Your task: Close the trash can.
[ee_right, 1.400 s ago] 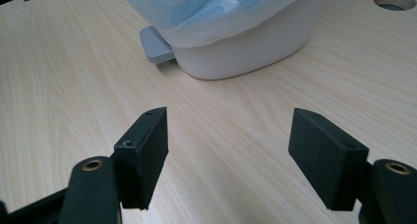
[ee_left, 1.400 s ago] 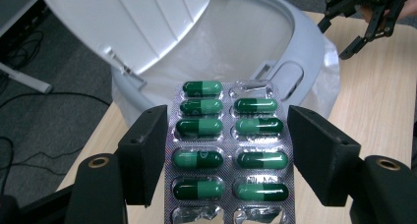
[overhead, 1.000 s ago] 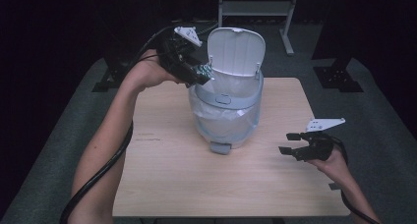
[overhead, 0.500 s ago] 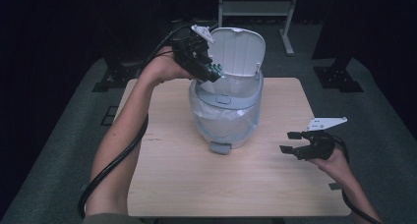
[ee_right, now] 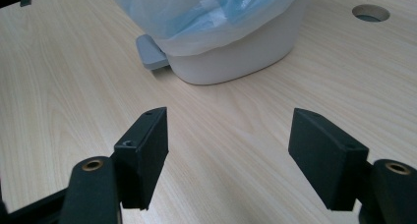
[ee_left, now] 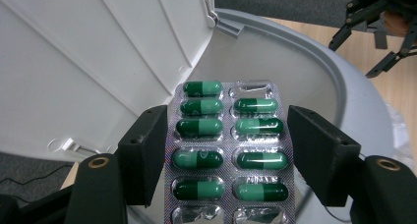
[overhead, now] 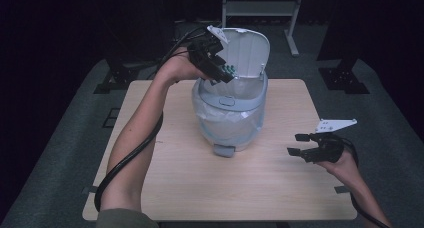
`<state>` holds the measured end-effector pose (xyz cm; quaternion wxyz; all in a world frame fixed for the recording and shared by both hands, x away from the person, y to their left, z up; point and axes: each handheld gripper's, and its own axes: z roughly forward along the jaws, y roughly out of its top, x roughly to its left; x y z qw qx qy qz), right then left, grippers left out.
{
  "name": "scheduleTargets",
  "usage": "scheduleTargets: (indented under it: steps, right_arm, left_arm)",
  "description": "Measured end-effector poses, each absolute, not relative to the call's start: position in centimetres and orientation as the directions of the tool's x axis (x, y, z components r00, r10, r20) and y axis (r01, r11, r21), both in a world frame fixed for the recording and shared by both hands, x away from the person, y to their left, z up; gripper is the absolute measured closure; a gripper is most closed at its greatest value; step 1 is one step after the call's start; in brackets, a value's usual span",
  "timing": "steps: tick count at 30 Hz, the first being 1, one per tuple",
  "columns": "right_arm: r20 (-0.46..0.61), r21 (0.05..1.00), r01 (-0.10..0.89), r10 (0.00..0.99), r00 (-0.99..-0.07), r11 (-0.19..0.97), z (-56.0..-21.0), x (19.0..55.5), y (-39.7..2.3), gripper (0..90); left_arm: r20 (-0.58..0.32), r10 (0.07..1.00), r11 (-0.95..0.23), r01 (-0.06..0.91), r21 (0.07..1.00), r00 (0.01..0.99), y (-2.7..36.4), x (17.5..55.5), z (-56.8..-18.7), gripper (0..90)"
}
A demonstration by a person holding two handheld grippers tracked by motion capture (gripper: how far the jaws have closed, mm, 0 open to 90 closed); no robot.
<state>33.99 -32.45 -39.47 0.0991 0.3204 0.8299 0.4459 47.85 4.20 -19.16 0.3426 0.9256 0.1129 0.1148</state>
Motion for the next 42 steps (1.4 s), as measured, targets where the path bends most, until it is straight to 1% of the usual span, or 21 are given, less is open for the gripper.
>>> scheduleTargets:
  steps: [12, 13, 14, 15, 19, 29, 32, 36, 38, 42]
  right_arm:
    - [0.122, 0.803, 0.443, 0.618, -0.777, 0.399, -39.4, 33.9, -32.4, 30.1]
    - [0.122, 0.803, 0.443, 0.618, -0.777, 0.398, -39.4, 33.9, -32.4, 30.1]
    - [0.123, 0.803, 0.444, 0.618, -0.776, 0.397, -39.4, 33.9, -32.4, 30.1]
    - [0.123, 0.803, 0.443, 0.618, -0.777, 0.397, -39.3, 34.0, -32.4, 30.1]
    - [0.118, 0.805, 0.440, 0.620, -0.776, 0.399, -39.2, 34.0, -32.3, 30.1]
    - [0.117, 0.803, 0.441, 0.620, -0.776, 0.401, -38.7, 34.4, -32.2, 30.1]
    - [0.114, 0.803, 0.439, 0.619, -0.777, 0.403, -38.4, 34.6, -32.2, 30.1]
    - [0.118, 0.801, 0.445, 0.622, -0.774, 0.401, -38.1, 35.0, -32.2, 30.1]
    - [0.120, 0.799, 0.449, 0.624, -0.772, 0.401, -38.0, 35.1, -32.2, 30.1]
    - [0.125, 0.800, 0.452, 0.628, -0.768, 0.395, -37.7, 35.5, -32.3, 30.1]
  left_arm:
    - [0.130, 0.289, -0.750, 0.141, 0.646, 0.948, 3.3, 48.7, -20.3, 33.2]
    - [0.131, 0.293, -0.750, 0.143, 0.645, 0.947, 3.3, 48.8, -20.3, 32.3]
    - [0.128, 0.303, -0.749, 0.153, 0.645, 0.944, 3.2, 48.8, -20.4, 28.4]
    - [0.130, 0.307, -0.747, 0.154, 0.647, 0.943, 3.3, 48.9, -20.5, 26.9]
    - [0.114, 0.310, -0.732, 0.160, 0.662, 0.944, 3.6, 48.6, -20.6, 26.9]
    - [0.094, 0.319, -0.711, 0.173, 0.681, 0.943, 6.1, 46.5, -20.2, 25.1]
    - [0.101, 0.320, -0.713, 0.169, 0.680, 0.942, 6.8, 45.7, -20.1, 25.0]
    - [0.106, 0.338, -0.706, 0.177, 0.686, 0.935, 8.0, 44.8, -20.1, 22.9]
    - [0.109, 0.348, -0.702, 0.183, 0.688, 0.931, 8.5, 44.4, -20.2, 20.3]
    - [0.113, 0.365, -0.698, 0.191, 0.690, 0.924, 9.8, 43.7, -20.5, 18.7]
